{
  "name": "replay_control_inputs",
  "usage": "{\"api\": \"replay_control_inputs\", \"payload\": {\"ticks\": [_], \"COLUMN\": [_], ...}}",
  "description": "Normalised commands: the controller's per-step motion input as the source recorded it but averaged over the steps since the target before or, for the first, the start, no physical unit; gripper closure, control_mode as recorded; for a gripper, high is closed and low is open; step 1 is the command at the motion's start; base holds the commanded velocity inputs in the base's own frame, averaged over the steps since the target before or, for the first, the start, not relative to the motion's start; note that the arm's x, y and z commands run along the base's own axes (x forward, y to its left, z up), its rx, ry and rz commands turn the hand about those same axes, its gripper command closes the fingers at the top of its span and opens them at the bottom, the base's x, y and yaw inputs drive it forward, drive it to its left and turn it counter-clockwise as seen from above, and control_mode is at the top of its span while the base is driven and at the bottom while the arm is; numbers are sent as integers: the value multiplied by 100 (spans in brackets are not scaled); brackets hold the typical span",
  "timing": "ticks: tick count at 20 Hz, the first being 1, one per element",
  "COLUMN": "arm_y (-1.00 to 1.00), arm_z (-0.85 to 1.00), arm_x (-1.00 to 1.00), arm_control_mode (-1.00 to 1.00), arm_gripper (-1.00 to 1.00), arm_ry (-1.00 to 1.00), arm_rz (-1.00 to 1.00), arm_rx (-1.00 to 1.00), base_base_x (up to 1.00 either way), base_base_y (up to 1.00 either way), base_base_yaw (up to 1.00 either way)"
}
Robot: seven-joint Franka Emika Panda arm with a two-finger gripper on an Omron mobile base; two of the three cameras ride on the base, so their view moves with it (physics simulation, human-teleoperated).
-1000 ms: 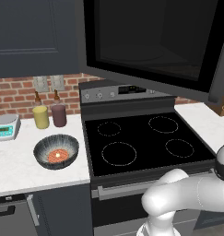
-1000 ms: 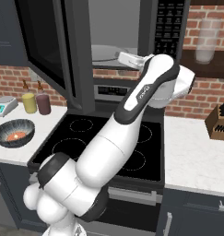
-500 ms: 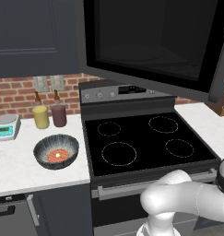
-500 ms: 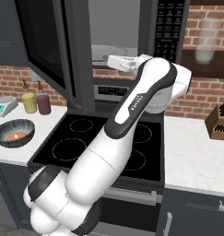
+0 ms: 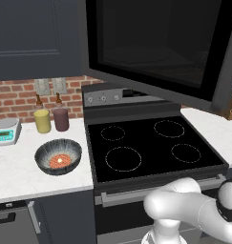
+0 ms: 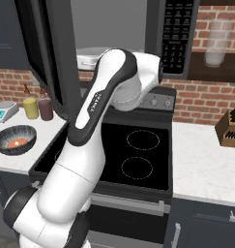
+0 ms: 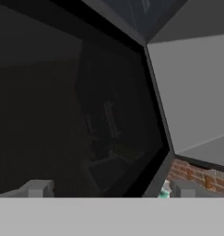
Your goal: Open the microwave, place the bowl with waffle inside the microwave, then close the microwave door and turn it on.
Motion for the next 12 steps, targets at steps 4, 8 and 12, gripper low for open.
{"api": "replay_control_inputs", "payload": {"ticks": [4, 8, 12], "arm_y": [100, 100, 100], "arm_z": [23, 22, 10], "arm_x": [-59, -66, -50], "arm_control_mode": [-100, -100, -100], "arm_gripper": [-100, -100, -100], "arm_ry": [0, 0, 0], "arm_rz": [1, 0, 0], "arm_rx": [-8, -7, -7], "base_base_x": [0, 0, 0], "base_base_y": [0, 0, 0], "base_base_yaw": [0, 0, 0]}}
